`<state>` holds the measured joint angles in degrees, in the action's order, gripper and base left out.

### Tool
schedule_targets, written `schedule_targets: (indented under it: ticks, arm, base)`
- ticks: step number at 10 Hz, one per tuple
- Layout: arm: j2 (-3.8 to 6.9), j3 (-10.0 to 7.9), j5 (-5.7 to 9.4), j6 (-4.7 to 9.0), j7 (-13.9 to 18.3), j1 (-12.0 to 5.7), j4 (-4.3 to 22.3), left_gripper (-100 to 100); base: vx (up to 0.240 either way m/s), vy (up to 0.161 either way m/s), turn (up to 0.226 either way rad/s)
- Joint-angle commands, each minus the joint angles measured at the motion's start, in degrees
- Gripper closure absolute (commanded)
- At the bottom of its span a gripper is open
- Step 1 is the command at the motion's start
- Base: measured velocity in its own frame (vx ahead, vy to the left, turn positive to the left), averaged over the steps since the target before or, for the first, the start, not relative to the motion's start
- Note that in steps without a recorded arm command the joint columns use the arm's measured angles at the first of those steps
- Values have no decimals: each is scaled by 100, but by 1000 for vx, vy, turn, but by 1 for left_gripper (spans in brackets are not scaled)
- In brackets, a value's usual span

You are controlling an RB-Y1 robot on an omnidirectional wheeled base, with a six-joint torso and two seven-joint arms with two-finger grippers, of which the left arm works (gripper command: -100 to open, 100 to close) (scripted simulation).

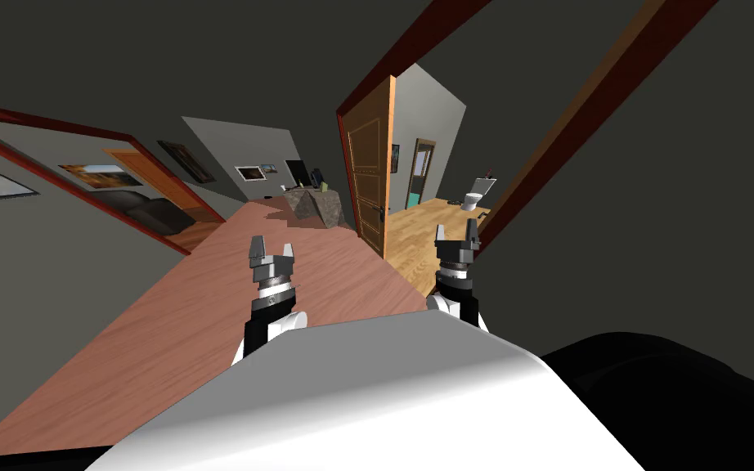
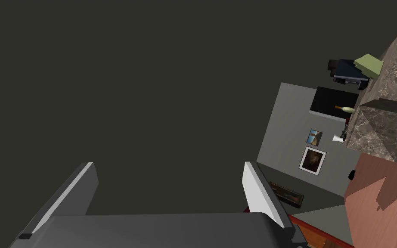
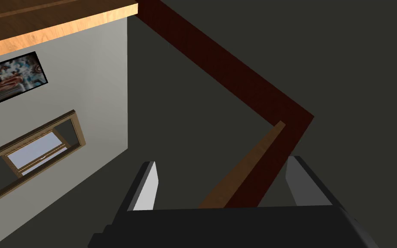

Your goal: Push the door open

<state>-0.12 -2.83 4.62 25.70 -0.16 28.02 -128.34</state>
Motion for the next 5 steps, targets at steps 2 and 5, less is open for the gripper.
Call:
schedule_targets:
  ticks: [2,5]
  arm:
    - [102,107,44,-9,-19,-188,296,-100]
    - [201,237,98,-19,-43,-416,656,-100]
  base:
    - [133,35,-98]
    - [189,59,-76]
